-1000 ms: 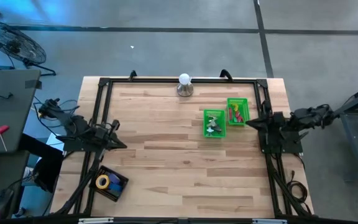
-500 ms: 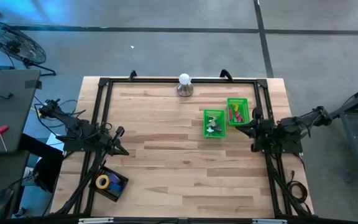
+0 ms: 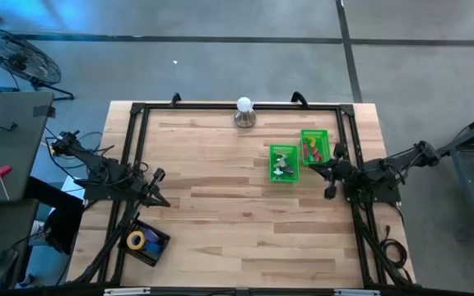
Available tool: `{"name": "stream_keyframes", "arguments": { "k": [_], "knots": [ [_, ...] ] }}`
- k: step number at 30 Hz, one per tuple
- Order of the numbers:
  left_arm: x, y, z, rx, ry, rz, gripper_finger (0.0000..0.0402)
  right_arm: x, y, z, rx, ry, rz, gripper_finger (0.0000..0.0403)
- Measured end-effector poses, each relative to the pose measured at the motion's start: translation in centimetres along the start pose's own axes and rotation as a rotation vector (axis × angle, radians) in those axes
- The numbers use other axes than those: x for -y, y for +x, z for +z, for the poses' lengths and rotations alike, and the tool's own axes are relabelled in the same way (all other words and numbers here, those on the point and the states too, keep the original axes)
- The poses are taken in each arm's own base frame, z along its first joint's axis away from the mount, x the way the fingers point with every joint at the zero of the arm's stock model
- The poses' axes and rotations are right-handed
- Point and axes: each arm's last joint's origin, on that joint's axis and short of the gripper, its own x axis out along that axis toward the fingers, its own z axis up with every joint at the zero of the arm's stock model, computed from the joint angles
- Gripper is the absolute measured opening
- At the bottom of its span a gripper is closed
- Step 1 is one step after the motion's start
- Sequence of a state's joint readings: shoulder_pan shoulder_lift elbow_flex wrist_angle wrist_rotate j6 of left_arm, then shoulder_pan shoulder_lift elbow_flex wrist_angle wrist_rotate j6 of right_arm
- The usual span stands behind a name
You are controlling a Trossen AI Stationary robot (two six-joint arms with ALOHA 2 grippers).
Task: Pick and place Stapler, Stapler remover, tape
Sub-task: Return to Home Position
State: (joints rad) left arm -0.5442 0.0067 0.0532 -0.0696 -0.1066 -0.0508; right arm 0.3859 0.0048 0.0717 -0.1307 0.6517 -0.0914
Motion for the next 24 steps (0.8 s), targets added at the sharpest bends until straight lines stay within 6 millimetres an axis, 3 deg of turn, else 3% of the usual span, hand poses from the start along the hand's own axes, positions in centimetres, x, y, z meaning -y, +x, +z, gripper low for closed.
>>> {"name": "stream_keyframes", "arguments": {
  "k": [24],
  "knots": [
    [-0.1,0.0,-0.1,0.000,0.020,0.036,0.0000,2.1,1.1,-0.3,-0.012,-0.080,-0.005,0.0000]
  ]
}}
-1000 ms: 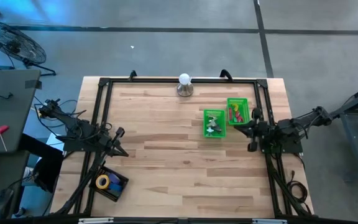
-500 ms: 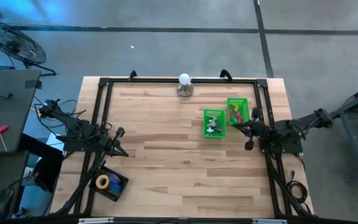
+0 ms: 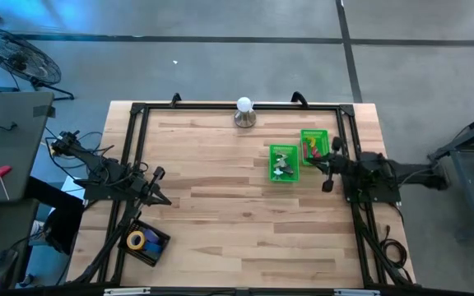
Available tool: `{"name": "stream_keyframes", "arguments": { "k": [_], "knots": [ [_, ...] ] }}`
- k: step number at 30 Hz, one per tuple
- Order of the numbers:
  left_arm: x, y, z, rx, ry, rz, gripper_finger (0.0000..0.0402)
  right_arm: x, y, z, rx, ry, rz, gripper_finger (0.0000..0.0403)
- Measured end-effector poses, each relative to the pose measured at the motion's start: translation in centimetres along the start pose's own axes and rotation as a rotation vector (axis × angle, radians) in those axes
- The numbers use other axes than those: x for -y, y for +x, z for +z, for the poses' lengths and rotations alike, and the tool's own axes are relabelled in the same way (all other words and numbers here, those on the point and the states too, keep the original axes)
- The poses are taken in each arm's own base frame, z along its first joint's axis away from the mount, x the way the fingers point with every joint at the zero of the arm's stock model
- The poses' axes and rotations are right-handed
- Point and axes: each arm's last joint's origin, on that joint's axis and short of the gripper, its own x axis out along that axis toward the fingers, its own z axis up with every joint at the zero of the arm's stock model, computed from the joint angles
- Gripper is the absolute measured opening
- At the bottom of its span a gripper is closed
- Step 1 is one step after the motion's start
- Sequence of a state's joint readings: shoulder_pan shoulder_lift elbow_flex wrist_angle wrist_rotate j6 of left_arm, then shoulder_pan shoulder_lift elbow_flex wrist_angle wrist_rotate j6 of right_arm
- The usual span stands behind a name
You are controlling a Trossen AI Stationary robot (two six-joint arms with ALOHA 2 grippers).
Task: Pick and place Stapler, Stapler remover, tape
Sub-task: Return to Home Position
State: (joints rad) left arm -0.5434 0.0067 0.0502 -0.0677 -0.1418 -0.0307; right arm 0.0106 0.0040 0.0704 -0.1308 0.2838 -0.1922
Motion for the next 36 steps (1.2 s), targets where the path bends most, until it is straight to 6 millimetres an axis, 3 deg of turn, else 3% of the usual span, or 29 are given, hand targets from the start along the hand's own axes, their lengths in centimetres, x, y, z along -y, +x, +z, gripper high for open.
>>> {"name": "stream_keyframes", "arguments": {
  "k": [12,19,28,36],
  "knots": [
    [0.0,0.1,-0.2,0.009,0.004,0.010,0.0000,1.1,0.3,-0.3,0.009,0.047,0.045,0.0000],
    [0.0,0.1,-0.2,0.013,0.002,0.010,0.0000,0.8,0.4,0.6,0.254,0.065,0.142,0.0000],
    [-0.1,0.1,-0.1,0.017,0.001,0.024,0.0000,0.8,0.1,1.6,0.377,0.051,0.201,0.0000],
    [-0.1,0.1,-0.1,0.018,-0.007,0.029,0.0000,0.8,0.1,1.6,0.373,0.035,0.183,0.0000]
  ]
}}
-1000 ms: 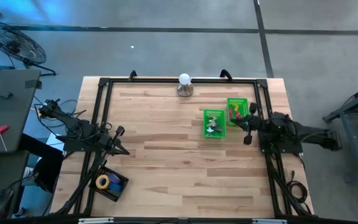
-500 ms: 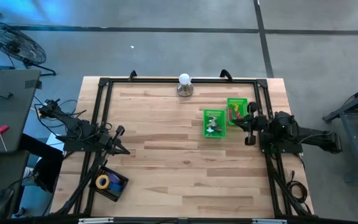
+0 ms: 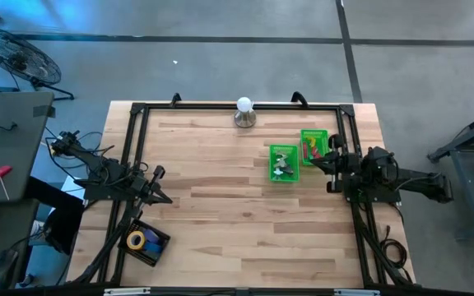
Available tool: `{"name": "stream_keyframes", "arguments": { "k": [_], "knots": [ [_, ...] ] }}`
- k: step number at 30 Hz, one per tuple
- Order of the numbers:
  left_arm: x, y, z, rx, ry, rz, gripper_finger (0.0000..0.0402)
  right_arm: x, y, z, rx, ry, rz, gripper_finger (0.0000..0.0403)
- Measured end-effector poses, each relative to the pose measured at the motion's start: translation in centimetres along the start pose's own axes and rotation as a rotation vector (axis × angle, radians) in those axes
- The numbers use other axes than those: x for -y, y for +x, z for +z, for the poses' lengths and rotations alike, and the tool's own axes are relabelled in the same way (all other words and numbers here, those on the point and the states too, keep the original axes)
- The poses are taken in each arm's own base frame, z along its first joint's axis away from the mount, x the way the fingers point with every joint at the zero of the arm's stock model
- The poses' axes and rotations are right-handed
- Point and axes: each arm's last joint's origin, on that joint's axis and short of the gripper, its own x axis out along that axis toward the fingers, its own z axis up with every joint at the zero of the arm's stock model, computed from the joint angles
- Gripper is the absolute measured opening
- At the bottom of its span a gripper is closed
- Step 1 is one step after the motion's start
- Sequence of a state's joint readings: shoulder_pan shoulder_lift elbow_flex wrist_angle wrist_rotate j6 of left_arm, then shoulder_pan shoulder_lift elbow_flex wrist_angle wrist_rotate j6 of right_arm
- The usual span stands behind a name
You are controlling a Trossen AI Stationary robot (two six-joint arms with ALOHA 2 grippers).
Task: Pick and place Stapler, Stapler remover, tape
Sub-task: Return to Home Position
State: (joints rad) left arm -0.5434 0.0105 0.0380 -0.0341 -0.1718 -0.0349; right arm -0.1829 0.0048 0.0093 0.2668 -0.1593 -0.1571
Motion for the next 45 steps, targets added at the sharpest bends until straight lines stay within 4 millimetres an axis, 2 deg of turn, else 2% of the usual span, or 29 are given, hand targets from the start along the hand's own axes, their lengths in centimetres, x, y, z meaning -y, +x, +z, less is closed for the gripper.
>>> {"name": "stream_keyframes", "arguments": {
  "k": [20,23,33,39,45],
  "knots": [
    [0.0,0.0,0.0,0.002,0.009,0.014,0.0000,0.1,0.0,-0.5,-0.057,0.028,-0.044,0.0000],
    [0.0,0.0,0.0,0.002,0.024,0.013,0.0000,0.1,0.0,-0.5,-0.057,0.081,-0.044,0.0001],
    [0.1,0.0,-0.1,-0.004,0.057,-0.035,0.0000,0.2,-0.2,-1.8,-0.202,0.075,-0.158,0.0001],
    [-0.1,0.0,0.0,0.005,0.033,0.024,0.0000,0.3,-0.2,-1.8,-0.209,0.077,-0.203,0.0001],
    [-0.2,0.0,0.1,0.008,0.107,0.066,0.0000,0.3,-0.2,-1.9,-0.209,0.078,-0.203,0.0000]
  ]
}}
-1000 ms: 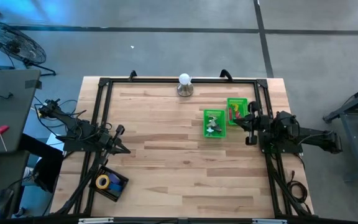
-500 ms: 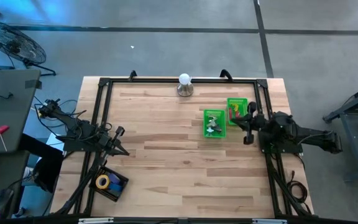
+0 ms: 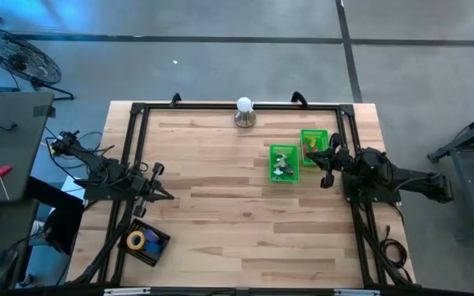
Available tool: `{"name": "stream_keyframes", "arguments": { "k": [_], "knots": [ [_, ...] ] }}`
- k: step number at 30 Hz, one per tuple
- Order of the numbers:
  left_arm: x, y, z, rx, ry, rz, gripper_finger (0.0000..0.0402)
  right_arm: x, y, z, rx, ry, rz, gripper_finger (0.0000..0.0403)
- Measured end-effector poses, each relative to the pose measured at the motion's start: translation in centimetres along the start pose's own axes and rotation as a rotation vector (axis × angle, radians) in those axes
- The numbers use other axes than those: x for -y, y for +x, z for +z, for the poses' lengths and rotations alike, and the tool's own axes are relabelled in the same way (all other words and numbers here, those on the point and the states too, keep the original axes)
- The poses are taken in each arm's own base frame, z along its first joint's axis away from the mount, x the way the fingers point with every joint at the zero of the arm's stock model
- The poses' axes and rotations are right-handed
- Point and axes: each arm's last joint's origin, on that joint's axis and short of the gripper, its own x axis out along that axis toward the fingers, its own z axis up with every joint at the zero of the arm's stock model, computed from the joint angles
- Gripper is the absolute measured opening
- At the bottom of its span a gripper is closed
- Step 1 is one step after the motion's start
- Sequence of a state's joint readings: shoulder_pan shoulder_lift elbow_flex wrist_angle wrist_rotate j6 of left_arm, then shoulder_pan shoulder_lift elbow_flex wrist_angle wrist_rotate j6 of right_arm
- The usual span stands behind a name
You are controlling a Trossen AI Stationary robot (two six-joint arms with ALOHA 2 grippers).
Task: Pick and place Stapler, Stapler remover, tape
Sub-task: Return to Home Position
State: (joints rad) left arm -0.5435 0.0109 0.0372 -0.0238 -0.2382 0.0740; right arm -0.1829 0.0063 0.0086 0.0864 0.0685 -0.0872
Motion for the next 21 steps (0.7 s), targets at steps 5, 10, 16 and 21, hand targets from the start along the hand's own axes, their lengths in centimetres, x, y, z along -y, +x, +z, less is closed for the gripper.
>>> {"name": "stream_keyframes", "arguments": {
  "k": [5,10,16,21],
  "knots": [
    [0.05,0.00,0.04,0.006,0.098,-0.018,0.0000,0.00,0.00,0.00,0.000,0.000,0.000,0.0000],
    [0.28,-0.01,-0.05,0.004,0.087,-0.094,0.0000,0.00,0.00,-0.01,0.000,0.000,0.000,0.0000],
    [0.43,-0.03,-0.03,0.012,0.087,-0.148,0.0000,0.00,0.00,-0.01,0.000,0.000,0.000,0.0001],
    [0.76,-0.09,-0.06,0.026,0.106,-0.263,0.0000,0.00,0.00,-0.01,0.000,0.000,0.000,0.0001]
  ]
}}
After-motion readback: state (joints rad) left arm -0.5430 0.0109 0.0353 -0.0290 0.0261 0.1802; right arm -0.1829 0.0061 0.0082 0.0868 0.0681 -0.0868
